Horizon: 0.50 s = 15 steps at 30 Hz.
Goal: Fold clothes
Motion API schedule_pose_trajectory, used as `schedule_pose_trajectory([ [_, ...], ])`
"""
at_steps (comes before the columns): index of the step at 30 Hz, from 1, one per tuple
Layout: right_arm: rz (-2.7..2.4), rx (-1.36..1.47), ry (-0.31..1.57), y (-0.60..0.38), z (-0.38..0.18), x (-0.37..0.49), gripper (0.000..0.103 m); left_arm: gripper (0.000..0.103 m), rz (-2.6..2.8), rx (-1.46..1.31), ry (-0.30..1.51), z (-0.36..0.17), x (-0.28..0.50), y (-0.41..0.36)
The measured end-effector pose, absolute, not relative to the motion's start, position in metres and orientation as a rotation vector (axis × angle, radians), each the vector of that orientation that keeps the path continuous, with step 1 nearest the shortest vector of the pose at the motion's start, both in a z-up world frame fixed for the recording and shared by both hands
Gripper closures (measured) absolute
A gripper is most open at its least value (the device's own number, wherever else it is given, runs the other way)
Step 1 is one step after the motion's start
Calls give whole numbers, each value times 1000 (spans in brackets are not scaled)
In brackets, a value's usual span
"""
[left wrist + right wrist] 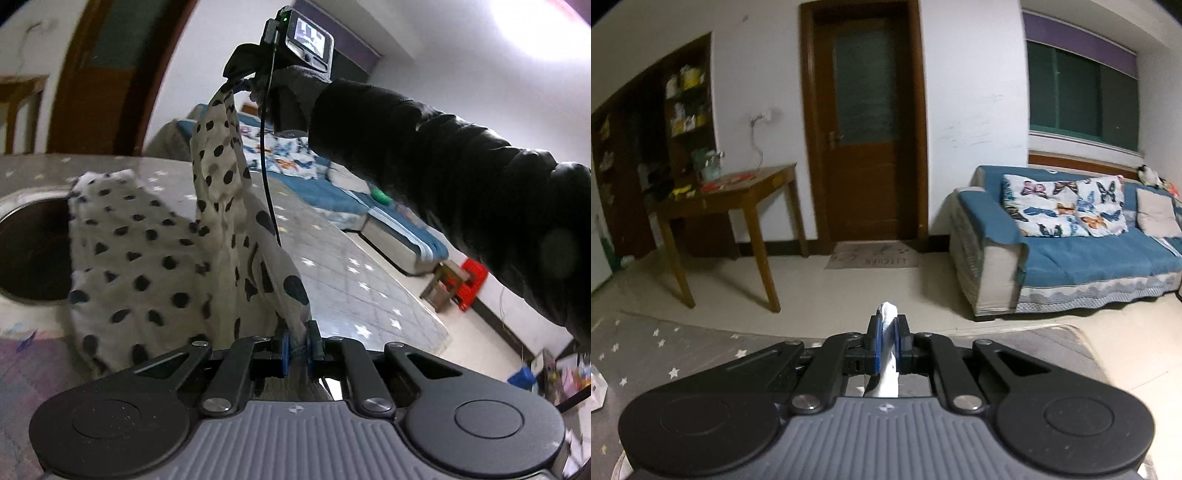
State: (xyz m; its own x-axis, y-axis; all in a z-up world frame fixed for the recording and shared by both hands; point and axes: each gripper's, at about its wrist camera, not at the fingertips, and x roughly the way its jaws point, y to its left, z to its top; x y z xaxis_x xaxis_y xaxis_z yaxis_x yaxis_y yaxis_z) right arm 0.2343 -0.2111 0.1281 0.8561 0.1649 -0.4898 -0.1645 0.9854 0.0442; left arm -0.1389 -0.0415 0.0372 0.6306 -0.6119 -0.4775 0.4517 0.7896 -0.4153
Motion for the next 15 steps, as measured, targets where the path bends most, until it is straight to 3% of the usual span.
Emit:
schedule_pose_trajectory([
  [15, 380, -207, 686, -15, 34, 248, 95, 93, -462, -360, 735, 4, -149, 28],
])
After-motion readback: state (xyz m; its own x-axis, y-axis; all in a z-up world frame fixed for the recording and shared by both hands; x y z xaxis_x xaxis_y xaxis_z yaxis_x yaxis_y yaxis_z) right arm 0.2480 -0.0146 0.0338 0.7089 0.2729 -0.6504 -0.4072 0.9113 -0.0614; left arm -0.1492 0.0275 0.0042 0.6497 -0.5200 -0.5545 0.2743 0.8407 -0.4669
